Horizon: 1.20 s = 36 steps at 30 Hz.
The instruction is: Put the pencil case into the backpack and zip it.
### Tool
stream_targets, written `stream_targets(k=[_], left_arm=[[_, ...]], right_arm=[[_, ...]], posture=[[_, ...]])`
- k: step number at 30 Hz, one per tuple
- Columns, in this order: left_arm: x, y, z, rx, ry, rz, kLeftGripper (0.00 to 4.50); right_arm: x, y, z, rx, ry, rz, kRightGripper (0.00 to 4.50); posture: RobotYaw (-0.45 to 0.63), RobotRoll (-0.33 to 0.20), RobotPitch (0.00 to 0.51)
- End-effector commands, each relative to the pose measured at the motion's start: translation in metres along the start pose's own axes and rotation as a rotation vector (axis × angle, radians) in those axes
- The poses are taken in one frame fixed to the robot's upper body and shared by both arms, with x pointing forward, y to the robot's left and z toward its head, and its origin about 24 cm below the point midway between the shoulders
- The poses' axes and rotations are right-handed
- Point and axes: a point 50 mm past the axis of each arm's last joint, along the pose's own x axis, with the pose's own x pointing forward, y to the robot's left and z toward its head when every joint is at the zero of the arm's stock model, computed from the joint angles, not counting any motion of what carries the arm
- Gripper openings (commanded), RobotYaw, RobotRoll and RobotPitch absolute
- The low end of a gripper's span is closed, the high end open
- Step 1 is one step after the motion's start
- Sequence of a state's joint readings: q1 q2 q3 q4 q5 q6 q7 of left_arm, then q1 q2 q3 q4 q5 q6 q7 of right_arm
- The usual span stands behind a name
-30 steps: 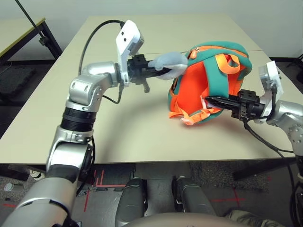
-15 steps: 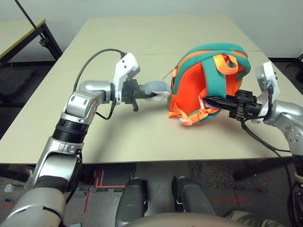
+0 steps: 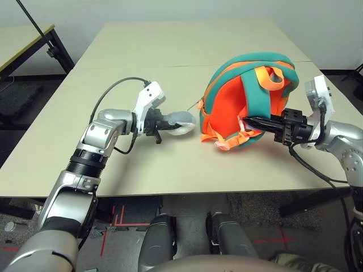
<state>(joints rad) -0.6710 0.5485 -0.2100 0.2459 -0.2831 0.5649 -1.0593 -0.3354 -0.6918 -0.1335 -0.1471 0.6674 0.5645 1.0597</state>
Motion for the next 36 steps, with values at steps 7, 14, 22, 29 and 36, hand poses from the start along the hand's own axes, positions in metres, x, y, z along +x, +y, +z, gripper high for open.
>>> stream_targets(k=[7,14,22,29,36], left_arm=[[-0.018,0.018,-0.022,-0.055,0.097,0.101,2.17],[-0.049,0.03,-0.026,-0.074,0.146,0.177,4.5],[-0.082,0.039,-0.031,-0.084,0.14,0.307,4.5],[-0.096,0.064,-0.041,-0.117,-0.137,0.658,4.5],[-0.093,0.066,-0.061,-0.132,-0.285,0.918,4.5]], right_arm=[[-0.007,-0.004,-0.003,-0.018,0.069,-0.028,1.02],[-0.034,-0.01,0.008,-0.063,0.17,-0.04,3.8],[-0.084,-0.024,0.016,-0.063,0.263,-0.187,4.47],[-0.126,-0.058,-0.02,-0.027,0.257,-0.566,4.47],[-0.126,-0.084,-0.057,-0.028,0.124,-0.938,4.47]], posture=[[0.09,0.0,0.088],[0.1,0.0,0.088],[0.1,0.0,0.094],[0.09,0.0,0.094],[0.1,0.0,0.095]])
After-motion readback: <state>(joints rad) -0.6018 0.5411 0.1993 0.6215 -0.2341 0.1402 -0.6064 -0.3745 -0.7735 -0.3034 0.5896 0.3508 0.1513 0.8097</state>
